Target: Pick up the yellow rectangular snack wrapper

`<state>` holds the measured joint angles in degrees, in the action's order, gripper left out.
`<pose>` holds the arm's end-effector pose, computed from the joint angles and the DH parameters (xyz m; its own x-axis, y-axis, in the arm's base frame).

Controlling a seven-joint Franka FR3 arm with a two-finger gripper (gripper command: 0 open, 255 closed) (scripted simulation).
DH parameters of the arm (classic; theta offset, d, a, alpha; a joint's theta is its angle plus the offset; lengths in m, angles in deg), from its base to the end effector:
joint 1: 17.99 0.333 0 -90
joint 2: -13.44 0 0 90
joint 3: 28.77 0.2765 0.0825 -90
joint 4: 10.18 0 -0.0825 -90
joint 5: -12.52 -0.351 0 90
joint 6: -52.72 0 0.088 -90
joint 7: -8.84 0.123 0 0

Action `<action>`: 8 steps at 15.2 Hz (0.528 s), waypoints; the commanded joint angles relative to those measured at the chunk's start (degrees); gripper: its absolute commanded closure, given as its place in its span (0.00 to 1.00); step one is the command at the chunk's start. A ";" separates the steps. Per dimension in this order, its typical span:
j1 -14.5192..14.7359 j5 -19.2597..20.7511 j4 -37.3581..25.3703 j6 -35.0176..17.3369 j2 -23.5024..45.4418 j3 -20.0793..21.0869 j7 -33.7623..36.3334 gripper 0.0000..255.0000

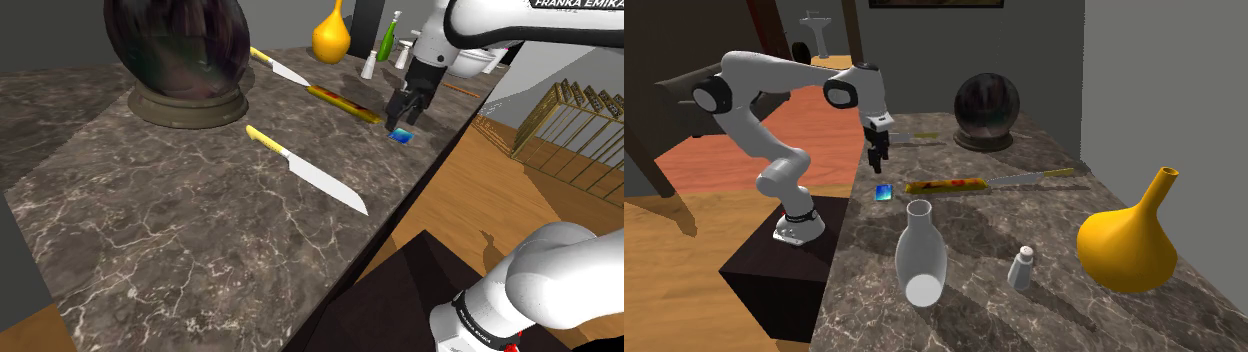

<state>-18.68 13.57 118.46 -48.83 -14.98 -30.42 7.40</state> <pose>0.3915 -0.0190 0.5133 0.9997 -0.0089 0.0229 -0.0090 -0.9999 0.0049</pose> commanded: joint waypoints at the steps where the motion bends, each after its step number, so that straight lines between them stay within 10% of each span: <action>1: 0.07 0.01 -3.91 -0.76 4.82 -0.53 -1.18 0.00; 8: 0.04 -0.76 -19.90 -0.79 21.45 -2.13 -5.50 0.00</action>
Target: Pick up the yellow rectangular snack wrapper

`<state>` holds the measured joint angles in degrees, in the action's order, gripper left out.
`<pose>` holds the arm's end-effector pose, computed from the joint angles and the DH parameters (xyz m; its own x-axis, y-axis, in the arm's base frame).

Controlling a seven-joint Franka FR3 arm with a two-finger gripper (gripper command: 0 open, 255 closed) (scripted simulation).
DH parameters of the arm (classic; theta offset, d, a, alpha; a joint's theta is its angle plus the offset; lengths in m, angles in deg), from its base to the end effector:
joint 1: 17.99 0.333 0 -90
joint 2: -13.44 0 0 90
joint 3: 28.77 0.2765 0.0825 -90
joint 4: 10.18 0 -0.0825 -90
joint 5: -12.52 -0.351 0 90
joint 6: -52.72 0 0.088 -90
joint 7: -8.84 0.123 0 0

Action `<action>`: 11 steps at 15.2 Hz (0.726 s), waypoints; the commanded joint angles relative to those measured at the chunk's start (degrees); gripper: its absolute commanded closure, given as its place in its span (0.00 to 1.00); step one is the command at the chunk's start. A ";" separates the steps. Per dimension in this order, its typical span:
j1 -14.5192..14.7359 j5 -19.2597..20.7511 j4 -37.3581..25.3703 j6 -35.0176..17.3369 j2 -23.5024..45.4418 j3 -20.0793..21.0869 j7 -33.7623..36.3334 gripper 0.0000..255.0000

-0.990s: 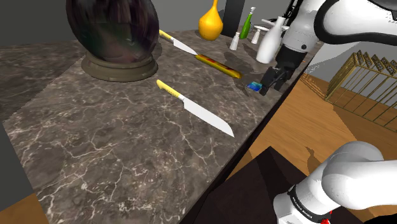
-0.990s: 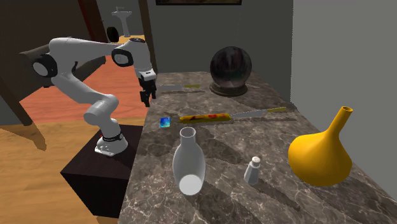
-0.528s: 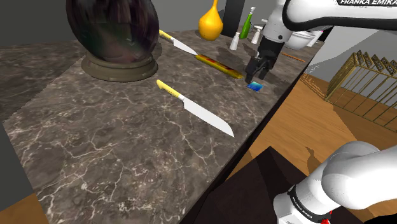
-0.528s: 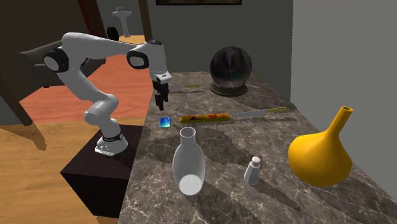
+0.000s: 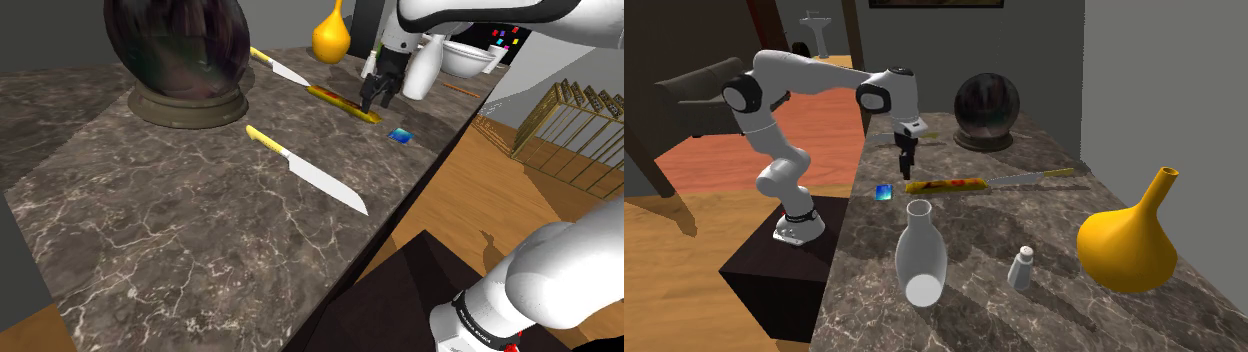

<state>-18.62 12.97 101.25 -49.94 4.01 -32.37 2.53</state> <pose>0.4846 -0.0380 0.5049 0.9992 0.0388 0.0114 0.0388 -0.9992 -0.0014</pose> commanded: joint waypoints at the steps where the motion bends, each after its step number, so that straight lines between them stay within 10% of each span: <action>1: -0.06 -0.35 -5.33 0.64 4.87 -0.34 -1.23 0.00; 8: -0.86 -1.99 -27.52 5.50 22.87 -0.87 -5.06 0.00; 11: -0.93 -2.06 -27.06 4.27 23.68 -0.83 -5.23 0.00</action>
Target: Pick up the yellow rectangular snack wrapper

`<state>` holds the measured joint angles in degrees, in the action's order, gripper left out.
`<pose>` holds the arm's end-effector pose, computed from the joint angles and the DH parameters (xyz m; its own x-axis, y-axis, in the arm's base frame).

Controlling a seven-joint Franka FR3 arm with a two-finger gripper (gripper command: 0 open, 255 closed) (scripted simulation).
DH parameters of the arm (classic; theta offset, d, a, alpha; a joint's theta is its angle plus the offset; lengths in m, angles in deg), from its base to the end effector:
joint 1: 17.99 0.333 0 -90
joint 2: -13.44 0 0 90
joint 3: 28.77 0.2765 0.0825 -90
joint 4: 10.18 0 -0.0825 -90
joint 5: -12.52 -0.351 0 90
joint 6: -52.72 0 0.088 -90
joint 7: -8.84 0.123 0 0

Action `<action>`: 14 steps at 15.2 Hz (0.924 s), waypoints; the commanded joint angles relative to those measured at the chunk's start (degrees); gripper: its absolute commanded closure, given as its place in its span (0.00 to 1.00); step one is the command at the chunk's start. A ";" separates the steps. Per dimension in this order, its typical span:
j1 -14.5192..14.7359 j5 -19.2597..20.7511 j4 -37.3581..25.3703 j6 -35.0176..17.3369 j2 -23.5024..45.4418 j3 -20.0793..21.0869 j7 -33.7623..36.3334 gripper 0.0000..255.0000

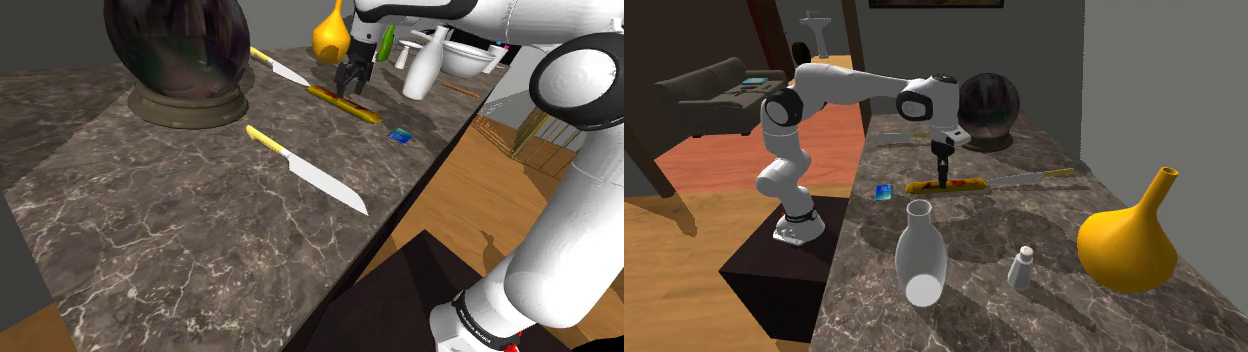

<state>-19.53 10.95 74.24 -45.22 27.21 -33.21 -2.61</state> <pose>0.5900 -0.0545 0.4906 0.9956 0.0937 -0.0019 0.0937 -0.9956 -0.0092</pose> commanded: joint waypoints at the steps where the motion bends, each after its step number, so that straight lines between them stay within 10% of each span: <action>1: -0.01 -0.04 0.81 -1.24 0.42 0.01 -0.10 0.00; 7: 0.03 -0.05 4.43 -4.79 0.35 0.03 -0.14 0.00; 8: -0.01 -0.05 4.42 -4.78 0.34 0.01 -0.20 1.00; 14: -0.02 -0.03 4.91 -4.87 -0.06 -0.01 -0.24 1.00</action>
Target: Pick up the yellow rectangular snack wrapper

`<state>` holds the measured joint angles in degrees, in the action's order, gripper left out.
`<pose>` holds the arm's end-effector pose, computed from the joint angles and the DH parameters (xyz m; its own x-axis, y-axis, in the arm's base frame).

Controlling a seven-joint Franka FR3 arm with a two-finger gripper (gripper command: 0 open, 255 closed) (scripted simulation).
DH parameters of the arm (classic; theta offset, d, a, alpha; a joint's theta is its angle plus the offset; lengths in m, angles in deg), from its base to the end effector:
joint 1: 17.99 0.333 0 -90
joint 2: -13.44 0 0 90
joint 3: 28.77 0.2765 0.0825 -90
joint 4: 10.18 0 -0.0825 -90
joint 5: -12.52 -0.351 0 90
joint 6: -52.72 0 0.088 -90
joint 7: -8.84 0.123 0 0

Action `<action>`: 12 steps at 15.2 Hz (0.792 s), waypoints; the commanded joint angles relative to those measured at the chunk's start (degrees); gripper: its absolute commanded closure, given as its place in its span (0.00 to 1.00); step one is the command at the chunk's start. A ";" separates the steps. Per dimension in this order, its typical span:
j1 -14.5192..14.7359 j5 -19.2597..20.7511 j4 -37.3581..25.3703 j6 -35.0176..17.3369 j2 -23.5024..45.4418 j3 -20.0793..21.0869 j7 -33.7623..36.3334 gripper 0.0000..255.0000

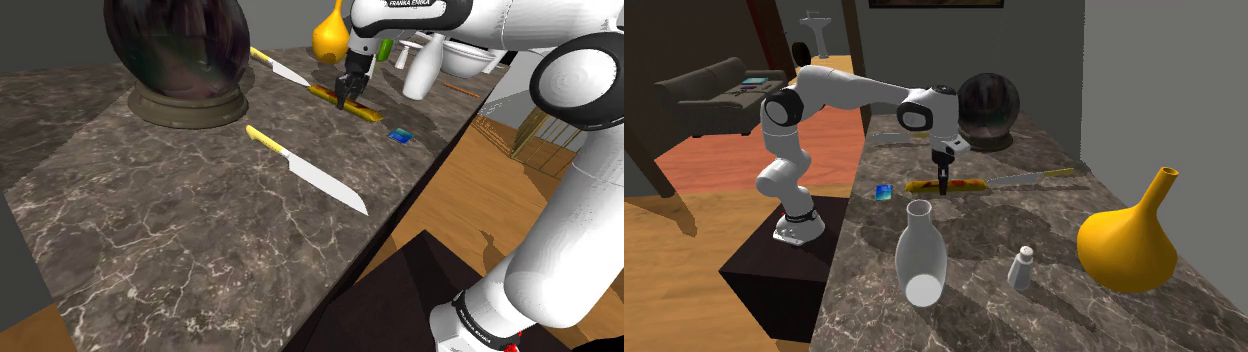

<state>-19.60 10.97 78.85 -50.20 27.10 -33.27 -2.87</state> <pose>0.5917 -0.0569 0.4633 0.9956 0.0938 0.0063 0.0939 -0.9956 -0.0067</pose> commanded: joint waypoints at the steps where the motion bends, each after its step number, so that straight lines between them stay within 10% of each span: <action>1: 0.02 -0.06 0.12 0.18 0.18 0.04 0.00 1.00; 12: 0.00 -0.09 -7.79 7.33 0.94 0.05 0.18 1.00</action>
<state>-19.61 10.88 71.91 -43.76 28.06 -33.22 -2.72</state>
